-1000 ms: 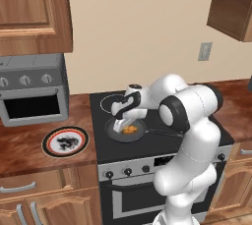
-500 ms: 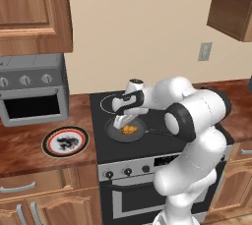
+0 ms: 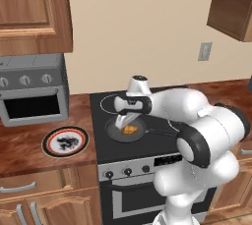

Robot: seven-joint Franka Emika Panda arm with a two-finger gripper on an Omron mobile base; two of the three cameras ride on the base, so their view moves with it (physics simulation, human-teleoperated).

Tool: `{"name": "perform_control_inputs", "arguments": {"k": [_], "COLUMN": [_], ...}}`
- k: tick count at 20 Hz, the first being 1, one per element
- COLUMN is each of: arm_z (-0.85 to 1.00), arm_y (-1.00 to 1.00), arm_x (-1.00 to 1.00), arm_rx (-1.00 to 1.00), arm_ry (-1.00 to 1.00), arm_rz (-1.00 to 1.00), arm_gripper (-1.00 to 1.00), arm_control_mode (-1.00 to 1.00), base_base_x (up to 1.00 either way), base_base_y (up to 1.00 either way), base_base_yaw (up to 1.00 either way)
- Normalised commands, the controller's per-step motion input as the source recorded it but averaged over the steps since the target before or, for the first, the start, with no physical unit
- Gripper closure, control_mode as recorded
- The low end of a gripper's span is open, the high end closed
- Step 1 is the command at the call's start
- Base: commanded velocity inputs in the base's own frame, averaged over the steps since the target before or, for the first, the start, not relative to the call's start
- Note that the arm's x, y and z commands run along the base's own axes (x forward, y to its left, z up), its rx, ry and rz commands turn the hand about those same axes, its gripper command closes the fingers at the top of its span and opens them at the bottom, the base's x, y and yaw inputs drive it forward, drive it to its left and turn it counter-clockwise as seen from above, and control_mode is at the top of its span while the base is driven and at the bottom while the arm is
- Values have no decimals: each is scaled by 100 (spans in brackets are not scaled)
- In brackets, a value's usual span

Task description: Pick the croissant and place it on the pan. Then turn on the stove to warm the croissant.

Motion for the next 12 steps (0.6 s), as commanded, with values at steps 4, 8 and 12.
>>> {"name": "perform_control_inputs", "arguments": {"k": [4,8,12], "arm_z": [16,16,24], "arm_y": [0,0,0], "arm_x": [-58,-63,-61], "arm_rx": [0,0,0], "arm_ry": [-13,-14,-14], "arm_rz": [-6,-10,-12], "arm_gripper": [-100,-100,-100], "arm_control_mode": [-100,-100,-100], "base_base_x": [0,0,0], "base_base_y": [0,0,0], "base_base_yaw": [0,0,0]}}
